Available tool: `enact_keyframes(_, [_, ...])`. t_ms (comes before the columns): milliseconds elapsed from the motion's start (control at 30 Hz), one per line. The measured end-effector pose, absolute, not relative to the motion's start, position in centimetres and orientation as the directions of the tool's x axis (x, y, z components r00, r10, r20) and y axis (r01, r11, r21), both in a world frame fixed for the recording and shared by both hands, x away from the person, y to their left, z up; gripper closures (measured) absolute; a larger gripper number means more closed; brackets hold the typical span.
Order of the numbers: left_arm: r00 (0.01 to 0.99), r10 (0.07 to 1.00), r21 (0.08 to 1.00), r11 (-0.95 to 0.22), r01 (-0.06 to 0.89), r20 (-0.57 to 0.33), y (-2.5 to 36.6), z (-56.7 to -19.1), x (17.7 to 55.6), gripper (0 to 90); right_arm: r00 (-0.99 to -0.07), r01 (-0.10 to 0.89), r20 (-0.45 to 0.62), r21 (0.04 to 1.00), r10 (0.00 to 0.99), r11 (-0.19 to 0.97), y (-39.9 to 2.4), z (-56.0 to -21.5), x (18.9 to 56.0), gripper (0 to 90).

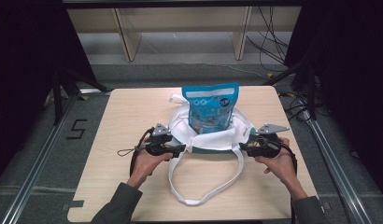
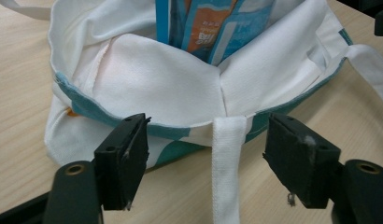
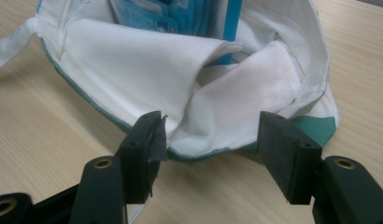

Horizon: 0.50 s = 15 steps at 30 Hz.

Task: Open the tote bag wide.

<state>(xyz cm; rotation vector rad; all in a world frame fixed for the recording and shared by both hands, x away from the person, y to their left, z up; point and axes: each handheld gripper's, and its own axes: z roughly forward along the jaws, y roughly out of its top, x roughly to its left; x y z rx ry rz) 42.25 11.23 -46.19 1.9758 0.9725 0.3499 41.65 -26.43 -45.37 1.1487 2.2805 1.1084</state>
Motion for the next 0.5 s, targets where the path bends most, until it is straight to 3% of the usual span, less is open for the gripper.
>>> enact_keyframes(500, [0.676,0.73,0.808,-0.337,0.484,-0.101,11.1,-46.4,40.6,24.0,-0.625,0.496,0.017,0.781,0.781,0.38,-26.8,-45.6,40.3,39.8])
